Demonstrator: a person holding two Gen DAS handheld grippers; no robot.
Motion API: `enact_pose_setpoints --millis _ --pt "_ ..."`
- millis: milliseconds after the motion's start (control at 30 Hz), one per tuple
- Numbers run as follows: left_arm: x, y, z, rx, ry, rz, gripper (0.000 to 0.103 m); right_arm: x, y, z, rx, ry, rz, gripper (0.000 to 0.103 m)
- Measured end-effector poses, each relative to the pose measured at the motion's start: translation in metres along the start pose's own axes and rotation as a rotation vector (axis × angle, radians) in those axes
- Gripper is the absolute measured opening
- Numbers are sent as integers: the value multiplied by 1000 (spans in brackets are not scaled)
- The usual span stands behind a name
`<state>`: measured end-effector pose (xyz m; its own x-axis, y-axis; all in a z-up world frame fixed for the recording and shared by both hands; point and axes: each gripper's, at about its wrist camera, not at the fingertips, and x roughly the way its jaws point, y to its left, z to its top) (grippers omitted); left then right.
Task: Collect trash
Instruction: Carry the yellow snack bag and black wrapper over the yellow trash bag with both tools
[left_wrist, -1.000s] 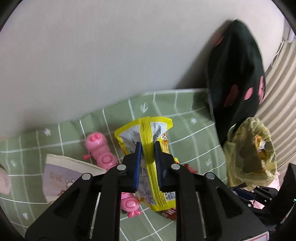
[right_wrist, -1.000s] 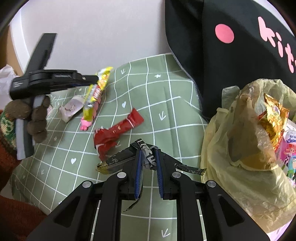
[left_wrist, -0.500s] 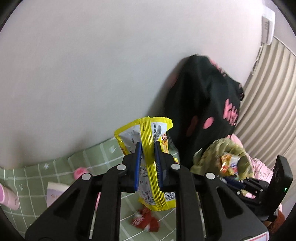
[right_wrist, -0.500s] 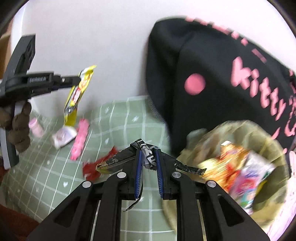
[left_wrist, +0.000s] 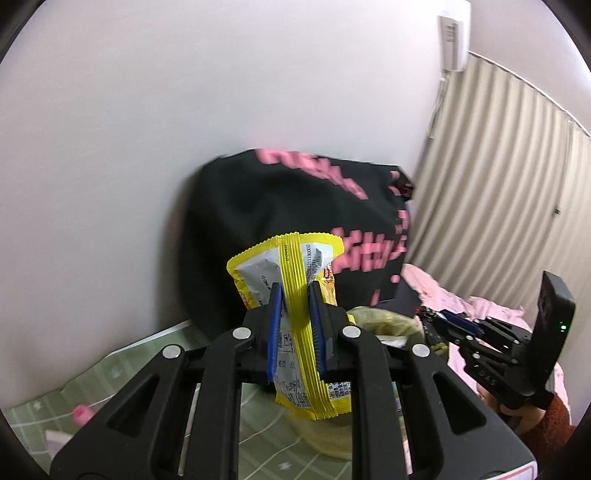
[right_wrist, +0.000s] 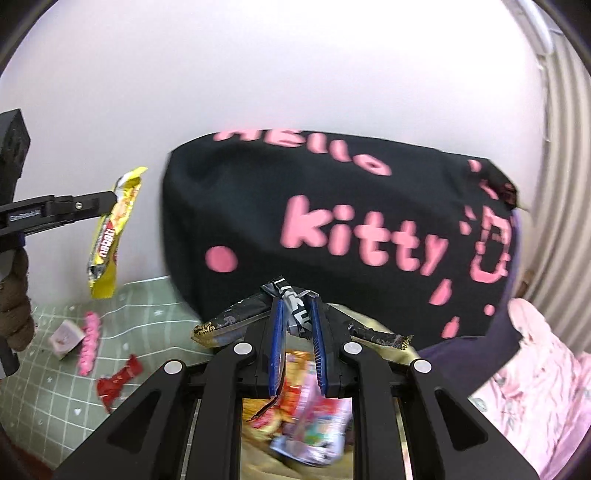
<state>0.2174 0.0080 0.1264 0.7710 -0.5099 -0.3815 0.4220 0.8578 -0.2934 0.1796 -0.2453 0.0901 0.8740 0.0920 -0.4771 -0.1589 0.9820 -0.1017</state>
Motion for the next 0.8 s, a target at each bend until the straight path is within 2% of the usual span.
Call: enact_pose_setpoints --millis 133,233,333,433,533,667,800 --pt "17 -31 4 41 -5 -75 15 -12 -30 -7 60 -6 -47 16" --pt "37 -52 -1 51 38 -152 15 -18 -49 -16 103 -2 -74 16" --pt "61 -70 -14 74 98 -187 15 -19 -62 -26 128 15 -97 16" --pt "89 -86 -35 109 181 -190 15 -19 -72 -35 148 29 -110 16" --pt "110 -91 -60 165 249 -163 15 -19 -77 -40 161 31 -106 16" --pt "136 -87 -82 156 310 -167 15 1 -80 -49 154 86 -75 16" --pt "160 -93 -94 211 353 -151 15 24 -78 -56 133 131 -56 15"
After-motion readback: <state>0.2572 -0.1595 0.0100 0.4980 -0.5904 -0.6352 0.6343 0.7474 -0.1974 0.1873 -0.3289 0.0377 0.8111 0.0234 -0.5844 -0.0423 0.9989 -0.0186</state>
